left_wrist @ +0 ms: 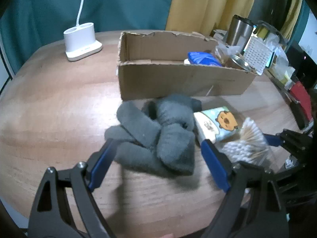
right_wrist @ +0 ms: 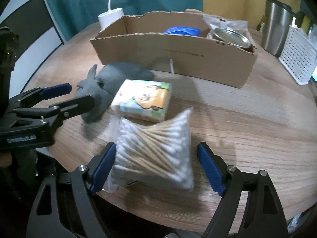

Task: Organize objects
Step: 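Grasp the grey knit socks with the left gripper while the right gripper grasps the cotton swab bag, then carry the grey socks and cotton swab bag over the box with both grippers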

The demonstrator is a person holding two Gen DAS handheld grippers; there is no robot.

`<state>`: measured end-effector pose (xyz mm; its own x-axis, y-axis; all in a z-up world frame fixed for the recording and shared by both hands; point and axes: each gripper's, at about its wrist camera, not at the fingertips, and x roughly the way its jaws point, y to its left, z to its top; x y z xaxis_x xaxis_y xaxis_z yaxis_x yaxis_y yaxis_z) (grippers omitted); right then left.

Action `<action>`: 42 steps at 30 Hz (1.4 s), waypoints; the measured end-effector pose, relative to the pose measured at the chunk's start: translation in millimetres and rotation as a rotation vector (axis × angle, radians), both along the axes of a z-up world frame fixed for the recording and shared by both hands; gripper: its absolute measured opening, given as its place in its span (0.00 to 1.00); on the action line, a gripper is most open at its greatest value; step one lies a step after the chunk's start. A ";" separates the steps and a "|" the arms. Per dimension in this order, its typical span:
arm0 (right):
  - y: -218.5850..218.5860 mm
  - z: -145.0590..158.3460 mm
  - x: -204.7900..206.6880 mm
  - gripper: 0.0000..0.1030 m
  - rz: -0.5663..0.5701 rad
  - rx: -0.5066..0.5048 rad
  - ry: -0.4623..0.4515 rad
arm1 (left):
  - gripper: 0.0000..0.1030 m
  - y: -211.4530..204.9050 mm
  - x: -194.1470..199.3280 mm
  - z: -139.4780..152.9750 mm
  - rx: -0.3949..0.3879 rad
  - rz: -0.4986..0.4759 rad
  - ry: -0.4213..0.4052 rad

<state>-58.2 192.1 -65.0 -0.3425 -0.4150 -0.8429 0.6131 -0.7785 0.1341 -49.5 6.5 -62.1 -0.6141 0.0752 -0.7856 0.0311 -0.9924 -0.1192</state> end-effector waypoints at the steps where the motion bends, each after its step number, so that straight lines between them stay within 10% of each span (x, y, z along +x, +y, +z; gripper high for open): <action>1: 1.4 0.3 -0.8 0.75 -0.002 -0.001 -0.001 | 0.86 1.0 -2.3 -1.0 -0.009 -0.003 -0.001; 7: 8.1 0.9 -4.9 0.72 -0.014 -0.019 -0.003 | 0.81 6.4 -11.2 -8.2 -0.062 -0.029 -0.010; 15: 12.9 8.4 -7.9 0.72 -0.020 -0.034 0.003 | 0.44 13.4 -14.9 -12.5 -0.042 -0.078 -0.016; 42: 14.1 69.0 -26.1 0.72 -0.014 -0.095 0.126 | 0.41 -4.4 12.8 52.1 0.088 -0.037 0.129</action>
